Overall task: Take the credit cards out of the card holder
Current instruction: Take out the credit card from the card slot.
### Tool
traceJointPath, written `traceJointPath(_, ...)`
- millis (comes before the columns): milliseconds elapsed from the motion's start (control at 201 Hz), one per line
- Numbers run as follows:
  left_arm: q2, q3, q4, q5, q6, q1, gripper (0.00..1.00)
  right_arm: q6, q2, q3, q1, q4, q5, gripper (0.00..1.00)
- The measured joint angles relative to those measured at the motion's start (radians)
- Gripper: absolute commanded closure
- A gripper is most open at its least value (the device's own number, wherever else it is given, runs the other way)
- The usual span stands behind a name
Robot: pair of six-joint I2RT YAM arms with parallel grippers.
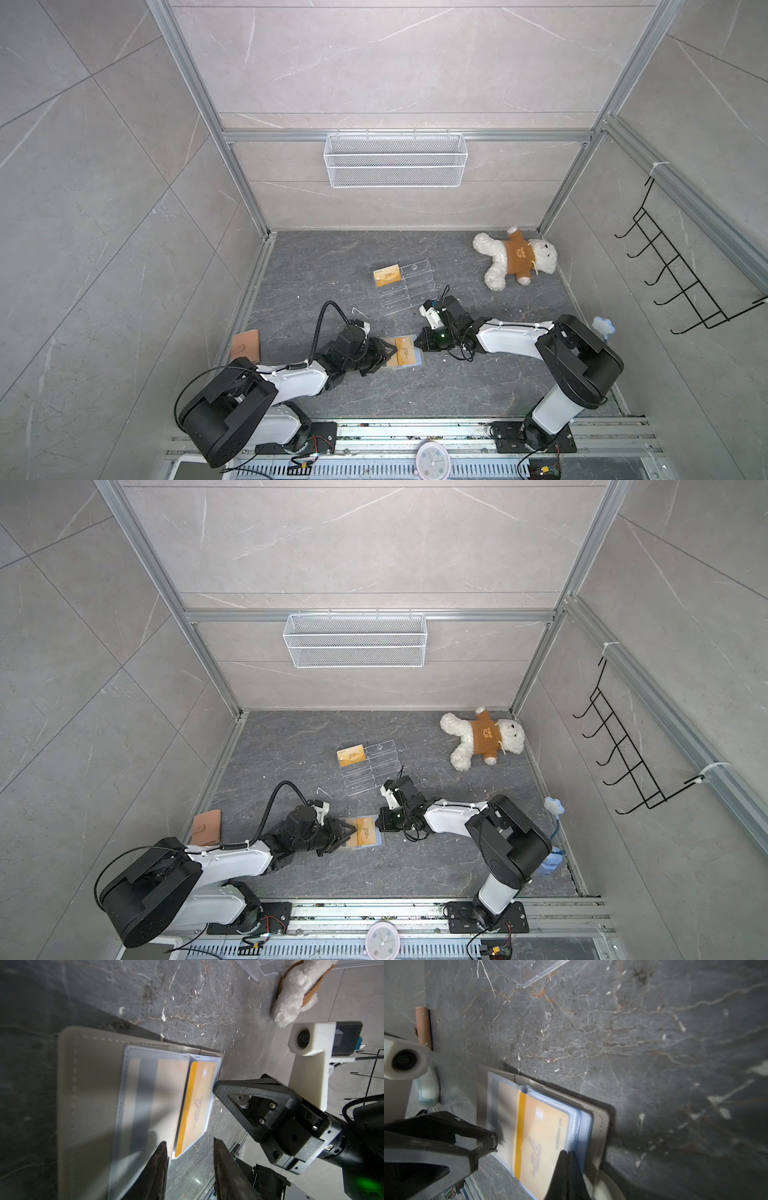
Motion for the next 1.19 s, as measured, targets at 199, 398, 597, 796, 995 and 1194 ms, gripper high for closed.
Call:
traceJointPath(199,0.064,-0.012,0.090,-0.003,-0.018,-0.004,0.62,0.003,0.013,-0.002,0.005,0.026,0.000,1.00)
traceJointPath(398,0.155,-0.028,0.242,-0.003,-0.045,-0.005,0.67,0.003,0.027,-0.002,0.019,0.060,0.005,1.00)
traceJointPath(597,0.218,-0.055,0.372,-0.012,-0.070,-0.008,0.76,0.003,0.031,-0.002,0.023,0.068,0.010,1.00)
traceJointPath(796,0.252,-0.072,0.431,-0.027,-0.084,-0.015,0.90,0.003,0.032,-0.002,0.023,0.070,0.010,1.00)
traceJointPath(995,0.249,-0.085,0.459,-0.038,-0.085,-0.016,1.00,0.003,0.032,-0.002,0.024,0.070,0.014,1.00)
traceJointPath(1194,0.126,-0.106,0.349,-0.070,-0.063,-0.016,1.00,0.003,0.033,-0.002,0.025,0.070,0.015,1.00)
